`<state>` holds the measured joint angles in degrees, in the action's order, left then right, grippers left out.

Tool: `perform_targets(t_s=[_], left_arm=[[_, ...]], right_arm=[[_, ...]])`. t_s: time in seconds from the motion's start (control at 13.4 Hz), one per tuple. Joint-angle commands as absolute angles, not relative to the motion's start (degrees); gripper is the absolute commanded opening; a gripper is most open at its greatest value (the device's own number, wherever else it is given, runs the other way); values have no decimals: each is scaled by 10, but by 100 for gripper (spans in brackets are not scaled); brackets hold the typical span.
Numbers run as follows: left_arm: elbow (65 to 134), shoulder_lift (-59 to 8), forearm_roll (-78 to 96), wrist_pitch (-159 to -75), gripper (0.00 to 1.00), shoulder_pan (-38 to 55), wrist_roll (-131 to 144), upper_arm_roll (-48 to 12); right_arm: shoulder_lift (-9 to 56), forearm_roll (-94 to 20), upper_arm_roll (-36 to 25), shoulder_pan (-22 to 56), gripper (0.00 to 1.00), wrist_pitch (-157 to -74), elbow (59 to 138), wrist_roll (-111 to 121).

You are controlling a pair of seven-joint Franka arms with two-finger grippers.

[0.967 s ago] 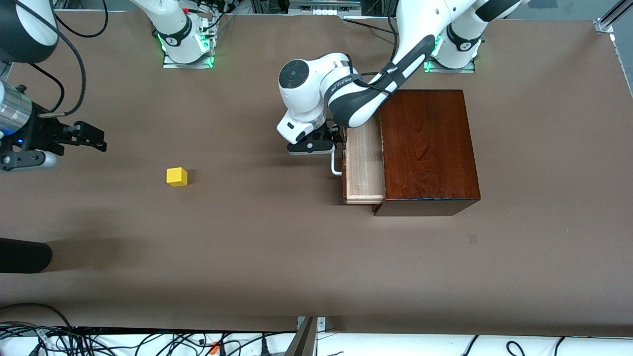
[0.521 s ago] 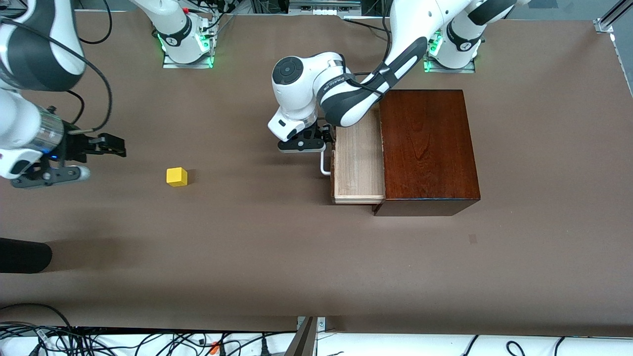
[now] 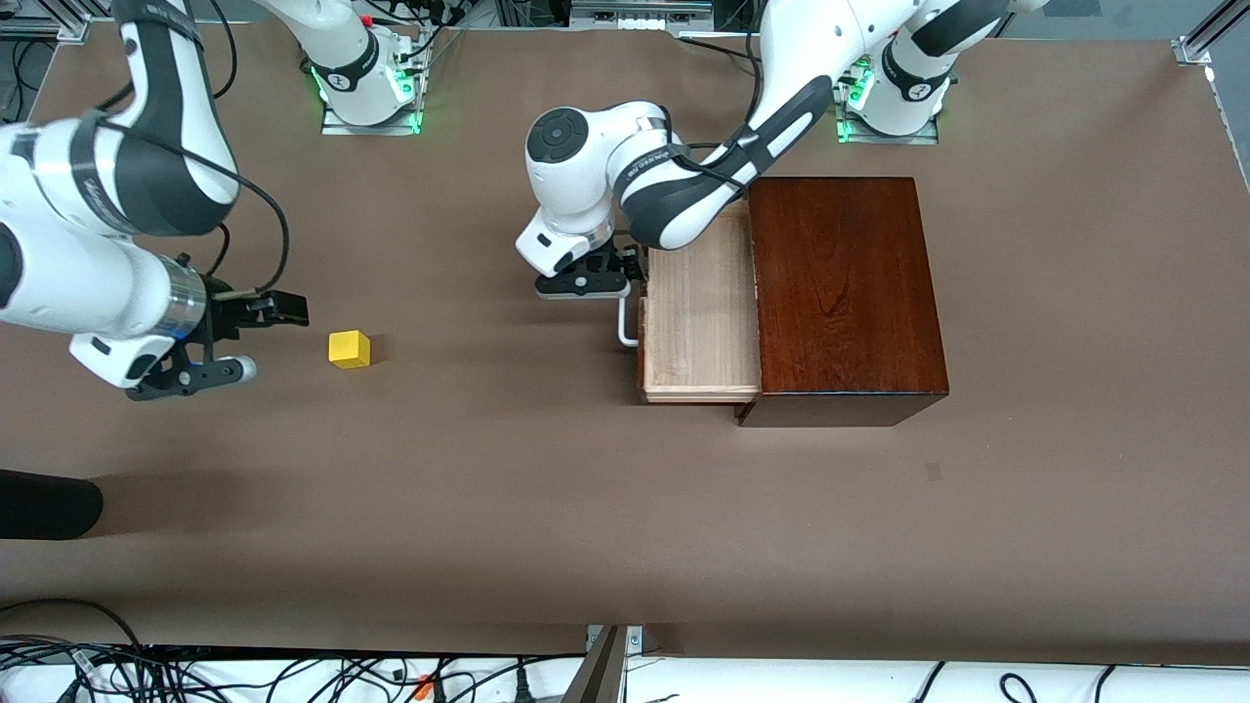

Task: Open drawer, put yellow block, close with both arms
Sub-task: 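Pull the drawer open with the left gripper while the right gripper reaches the cube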

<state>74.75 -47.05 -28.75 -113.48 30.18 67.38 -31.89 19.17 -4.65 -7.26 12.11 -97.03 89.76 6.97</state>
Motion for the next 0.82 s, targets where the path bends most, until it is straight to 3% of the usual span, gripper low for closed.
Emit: perform_targets(t_s=[0.0, 0.37, 0.52, 0.74], left_arm=[[707, -493, -279, -1134, 100, 311, 679, -321], [712, -449, -260, -1068, 100, 249, 665, -342], [722, -409, -246, -1032, 100, 183, 638, -391], [757, -347, -205, -968, 100, 9, 558, -510]], right_arm=[[181, -60, -74, 120, 100, -1007, 943, 82], [175, -60, -77, 116, 100, -1076, 1014, 82], [177, -60, -79, 115, 100, -1101, 1035, 82], [178, -61, -79, 113, 100, -1165, 1085, 81]])
